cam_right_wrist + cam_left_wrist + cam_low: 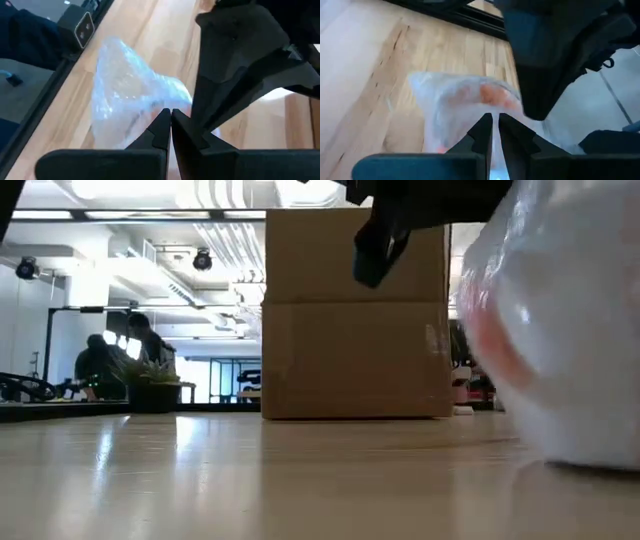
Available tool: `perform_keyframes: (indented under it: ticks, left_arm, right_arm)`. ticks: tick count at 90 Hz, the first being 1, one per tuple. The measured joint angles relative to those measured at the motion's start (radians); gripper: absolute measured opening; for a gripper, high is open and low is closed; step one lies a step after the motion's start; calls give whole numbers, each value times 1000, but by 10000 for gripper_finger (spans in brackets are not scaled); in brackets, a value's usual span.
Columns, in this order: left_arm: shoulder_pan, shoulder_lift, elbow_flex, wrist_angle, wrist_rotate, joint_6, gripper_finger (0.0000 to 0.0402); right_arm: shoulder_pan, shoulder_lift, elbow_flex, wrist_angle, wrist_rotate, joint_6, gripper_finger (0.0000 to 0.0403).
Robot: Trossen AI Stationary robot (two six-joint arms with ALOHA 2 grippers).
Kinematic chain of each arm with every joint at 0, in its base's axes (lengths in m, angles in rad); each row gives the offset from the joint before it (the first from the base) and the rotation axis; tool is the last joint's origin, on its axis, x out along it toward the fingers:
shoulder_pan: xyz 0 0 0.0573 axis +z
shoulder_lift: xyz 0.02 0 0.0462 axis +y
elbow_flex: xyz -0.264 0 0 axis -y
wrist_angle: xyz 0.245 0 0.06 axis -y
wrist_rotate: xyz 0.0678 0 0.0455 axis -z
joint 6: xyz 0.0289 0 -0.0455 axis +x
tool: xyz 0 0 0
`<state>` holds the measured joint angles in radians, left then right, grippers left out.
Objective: Wrap mug
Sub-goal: Wrap the orange mug with the transparent bubble wrap
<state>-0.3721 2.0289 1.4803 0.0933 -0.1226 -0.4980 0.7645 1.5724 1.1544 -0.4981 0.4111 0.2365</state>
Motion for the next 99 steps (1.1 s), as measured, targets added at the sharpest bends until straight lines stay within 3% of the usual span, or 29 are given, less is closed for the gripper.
perform_keyframes:
  ticks: [27,68,99]
  left_arm:
    - [-1,-44,-1,-93,1,0,20]
    - [-73,-130,-4,-335,-43,-67,20]
    - [-108,-95,-90,-229,-28,-114,20]
  right_arm:
    - [-41,15,2,103,-55,-12,0]
    - [-135,205,7,15,-202,25,0]
    - [-156,221,5,26,-239,15,0]
